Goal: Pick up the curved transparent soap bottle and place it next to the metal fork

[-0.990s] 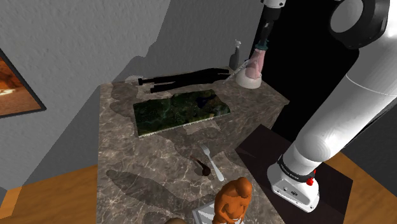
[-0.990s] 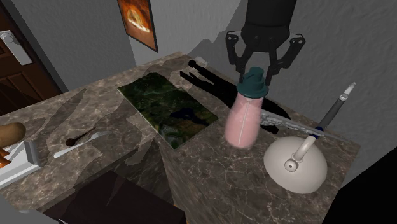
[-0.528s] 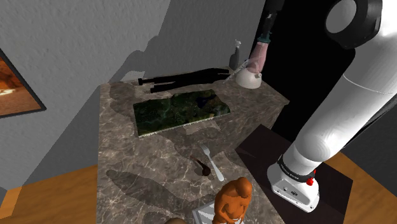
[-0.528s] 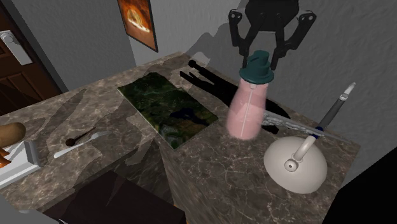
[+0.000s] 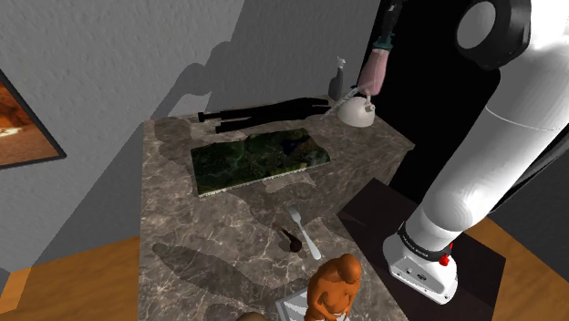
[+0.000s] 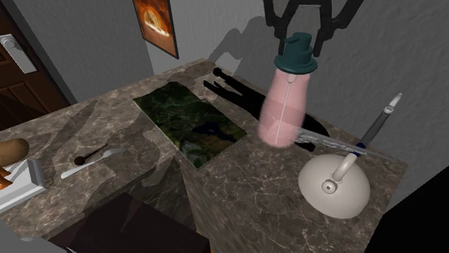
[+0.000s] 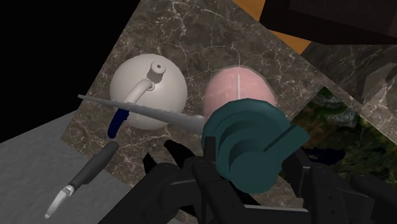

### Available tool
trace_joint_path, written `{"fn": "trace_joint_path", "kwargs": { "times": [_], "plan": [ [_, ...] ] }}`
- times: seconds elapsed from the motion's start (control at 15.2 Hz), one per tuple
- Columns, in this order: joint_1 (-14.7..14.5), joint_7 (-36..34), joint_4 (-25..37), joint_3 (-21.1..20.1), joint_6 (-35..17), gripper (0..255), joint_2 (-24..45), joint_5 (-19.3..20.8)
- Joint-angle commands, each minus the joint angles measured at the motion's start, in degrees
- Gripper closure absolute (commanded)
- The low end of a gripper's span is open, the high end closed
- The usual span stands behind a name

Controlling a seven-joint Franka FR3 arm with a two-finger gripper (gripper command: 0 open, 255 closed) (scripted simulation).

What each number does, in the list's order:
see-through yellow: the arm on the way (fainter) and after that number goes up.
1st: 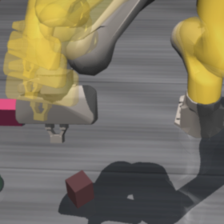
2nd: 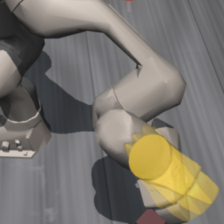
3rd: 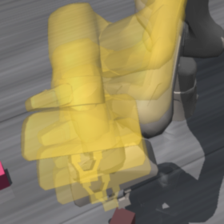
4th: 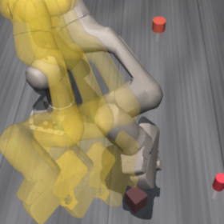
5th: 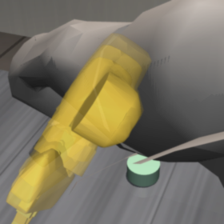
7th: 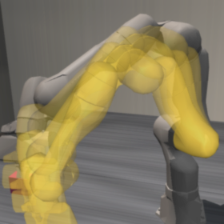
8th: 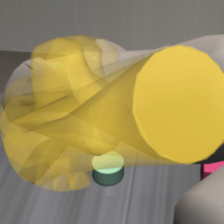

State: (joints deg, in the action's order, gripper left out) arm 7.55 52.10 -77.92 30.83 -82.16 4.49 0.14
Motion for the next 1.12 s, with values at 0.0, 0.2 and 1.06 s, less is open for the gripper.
{"fn": "trace_joint_path", "kwargs": {
  "times": [0.0, 0.2, 1.06],
  "plan": [
    [0.4, 0.4, 3.0, 0.2, 2.0, 255, 1.2, -0.6],
    [1.0, 1.1, 7.6, 0.5, 5.0, 255, 2.9, -1.6],
    [-7.1, -11.9, -4.3, -6.1, 6.8, 255, -12.0, 5.6]
  ]
}}
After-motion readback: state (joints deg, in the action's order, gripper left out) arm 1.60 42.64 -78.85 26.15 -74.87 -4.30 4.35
